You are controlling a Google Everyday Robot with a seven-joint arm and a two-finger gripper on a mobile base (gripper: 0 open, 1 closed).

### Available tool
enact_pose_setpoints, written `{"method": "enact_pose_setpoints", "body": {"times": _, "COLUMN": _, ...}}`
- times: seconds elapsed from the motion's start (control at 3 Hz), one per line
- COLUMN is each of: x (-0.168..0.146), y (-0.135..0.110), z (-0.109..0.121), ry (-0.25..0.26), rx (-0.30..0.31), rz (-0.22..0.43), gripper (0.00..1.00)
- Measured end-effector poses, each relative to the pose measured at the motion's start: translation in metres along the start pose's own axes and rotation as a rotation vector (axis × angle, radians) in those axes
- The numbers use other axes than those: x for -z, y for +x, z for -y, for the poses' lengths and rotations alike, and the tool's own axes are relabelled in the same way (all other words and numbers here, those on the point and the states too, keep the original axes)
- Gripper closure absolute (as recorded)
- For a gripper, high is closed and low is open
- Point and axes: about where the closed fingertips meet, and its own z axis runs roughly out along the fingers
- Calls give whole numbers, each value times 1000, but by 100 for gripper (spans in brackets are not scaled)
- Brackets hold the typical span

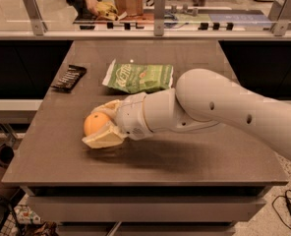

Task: Pick orange

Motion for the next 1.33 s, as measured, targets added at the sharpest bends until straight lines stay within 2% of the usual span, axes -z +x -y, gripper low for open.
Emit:
{"method": "enact_pose_setpoints", "body": {"times": 0.33, "x": -1, "y": -2, "z": -1, "ry": -2, "rx": 4, "rz": -1, "gripper": 100}}
{"method": "enact_pose_setpoints", "body": {"times": 0.67, "x": -1, "y": -2, "z": -1, "ry": -2, "rx": 4, "rz": -1, "gripper": 100}}
{"method": "enact_pose_setpoints", "body": {"times": 1.0, "x": 12, "y": -12, "z": 6, "ry": 5, "rx": 25, "rz": 41, "gripper": 100}}
{"method": "enact_pose_setpoints", "body": {"times": 1.33, "x": 31, "y": -33, "z": 19, "ry": 25, "rx": 63, "rz": 73, "gripper": 100}}
